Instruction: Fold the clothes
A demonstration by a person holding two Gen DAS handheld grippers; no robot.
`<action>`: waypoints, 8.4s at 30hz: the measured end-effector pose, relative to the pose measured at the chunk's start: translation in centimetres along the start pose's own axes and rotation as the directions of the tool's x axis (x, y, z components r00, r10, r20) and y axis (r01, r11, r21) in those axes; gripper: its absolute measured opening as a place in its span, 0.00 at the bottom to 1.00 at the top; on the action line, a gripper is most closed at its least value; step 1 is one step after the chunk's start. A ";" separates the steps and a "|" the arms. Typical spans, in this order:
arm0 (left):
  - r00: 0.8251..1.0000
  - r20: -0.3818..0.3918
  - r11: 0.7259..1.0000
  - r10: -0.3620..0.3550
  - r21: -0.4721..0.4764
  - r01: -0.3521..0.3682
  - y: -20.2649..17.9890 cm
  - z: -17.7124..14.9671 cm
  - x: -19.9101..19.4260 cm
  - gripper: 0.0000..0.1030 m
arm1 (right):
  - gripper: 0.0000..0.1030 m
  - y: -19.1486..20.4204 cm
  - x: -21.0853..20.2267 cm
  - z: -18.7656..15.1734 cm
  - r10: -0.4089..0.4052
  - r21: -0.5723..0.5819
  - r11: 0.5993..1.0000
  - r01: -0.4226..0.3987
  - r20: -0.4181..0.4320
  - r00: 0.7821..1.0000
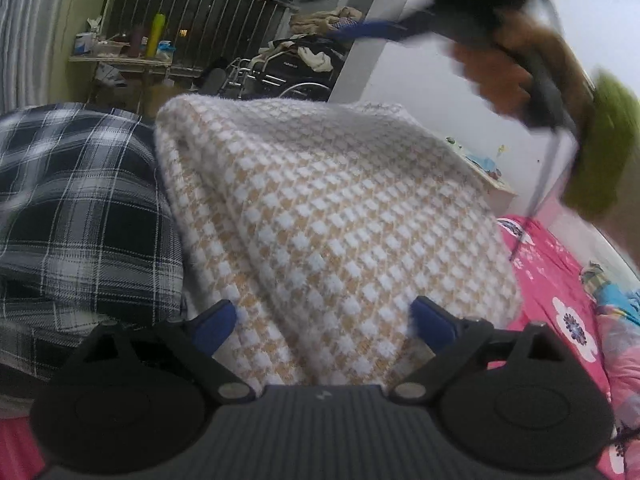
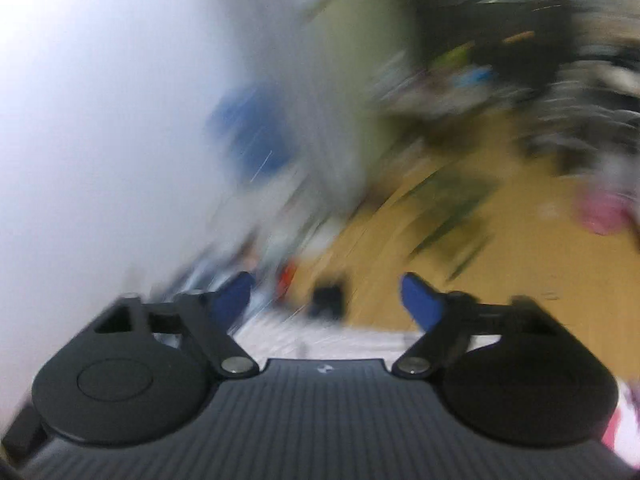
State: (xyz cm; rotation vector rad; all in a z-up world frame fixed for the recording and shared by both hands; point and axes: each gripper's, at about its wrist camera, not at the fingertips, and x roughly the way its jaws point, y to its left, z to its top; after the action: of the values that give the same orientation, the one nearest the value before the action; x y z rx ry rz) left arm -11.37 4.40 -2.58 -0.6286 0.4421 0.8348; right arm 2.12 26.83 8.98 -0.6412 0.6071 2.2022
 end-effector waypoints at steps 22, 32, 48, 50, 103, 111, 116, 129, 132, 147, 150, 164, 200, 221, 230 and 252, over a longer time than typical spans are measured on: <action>0.995 -0.060 0.996 -0.078 -0.055 0.074 2.8 1.4 -0.1 0.86 | 0.63 1.9 15.5 -2.6 -0.203 -0.120 0.978 0.173 -0.315 0.927; 0.984 -0.051 0.966 -0.171 -0.207 0.157 4.4 0.5 -0.1 0.89 | 0.92 -3.7 -7.2 -7.6 -0.329 0.437 0.857 0.273 0.056 0.943; 0.987 -0.102 0.977 -0.126 -0.187 0.105 3.0 1.2 -1.1 0.86 | 0.74 -7.2 -3.3 -11.0 -0.215 0.464 0.864 0.196 -0.013 0.976; 0.991 -0.101 0.990 -0.087 -0.117 0.075 2.6 2.5 -2.9 0.79 | 0.74 -6.3 -5.3 -11.5 -0.235 0.468 0.863 0.192 0.035 0.971; 0.905 -0.055 0.906 0.422 0.000 -0.423 -9.2 1.9 -24.8 0.99 | 0.52 26.5 -22.4 -22.4 -0.560 0.422 0.698 0.579 -0.183 0.808; 0.875 -0.065 0.876 0.480 -0.014 -0.482 -8.2 2.1 -26.6 1.00 | 0.77 29.6 -21.8 -20.8 -0.580 0.362 0.712 0.602 -0.180 0.795; 0.842 -0.080 0.841 0.534 -0.058 -0.539 -7.3 1.9 -26.4 1.00 | 0.78 30.5 -20.4 -20.5 -0.570 0.344 0.724 0.598 -0.191 0.799; 0.827 -0.111 0.829 0.552 -0.032 -0.558 -6.6 1.6 -26.0 1.00 | 0.81 31.6 -18.0 -19.4 -0.556 0.266 0.760 0.592 -0.204 0.806; 0.826 -0.115 0.829 0.551 -0.033 -0.558 -6.4 1.6 -26.1 1.00 | 0.81 31.7 -17.7 -19.3 -0.553 0.263 0.763 0.591 -0.207 0.807; 0.831 -0.152 0.834 0.535 -0.061 -0.549 -5.6 0.9 -26.2 1.00 | 0.81 32.1 -17.7 -19.3 -0.558 0.262 0.756 0.599 -0.218 0.800; 0.831 -0.155 0.834 0.534 -0.068 -0.548 -5.5 0.9 -26.3 1.00 | 0.82 32.2 -17.6 -19.2 -0.558 0.260 0.757 0.599 -0.220 0.800; 0.834 -0.165 0.835 0.527 -0.084 -0.544 -4.9 0.7 -26.2 1.00 | 0.82 32.3 -17.1 -18.8 -0.566 0.237 0.757 0.609 -0.227 0.792; 0.828 -0.163 0.829 0.536 -0.082 -0.553 -5.0 0.7 -26.0 1.00 | 0.82 32.4 -16.2 -18.4 -0.559 0.225 0.764 0.605 -0.238 0.794; 0.824 -0.167 0.827 0.541 -0.071 -0.558 -4.7 0.6 -25.6 1.00 | 0.82 32.0 -16.2 -18.8 -0.554 0.227 0.765 0.602 -0.244 0.796; 0.822 -0.169 0.825 0.544 -0.070 -0.561 -4.8 0.4 -25.7 1.00 | 0.82 31.9 -16.1 -18.9 -0.552 0.231 0.765 0.602 -0.248 0.796; 0.819 -0.177 0.824 0.545 -0.067 -0.563 -4.5 0.5 -25.6 1.00 | 0.82 31.8 -15.7 -18.9 -0.549 0.226 0.767 0.601 -0.253 0.796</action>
State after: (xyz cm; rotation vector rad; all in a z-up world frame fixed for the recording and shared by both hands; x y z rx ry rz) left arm -23.14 -11.43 14.40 -0.6826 0.7402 1.3869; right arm -8.07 -11.98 11.17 -0.7454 0.6993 1.4482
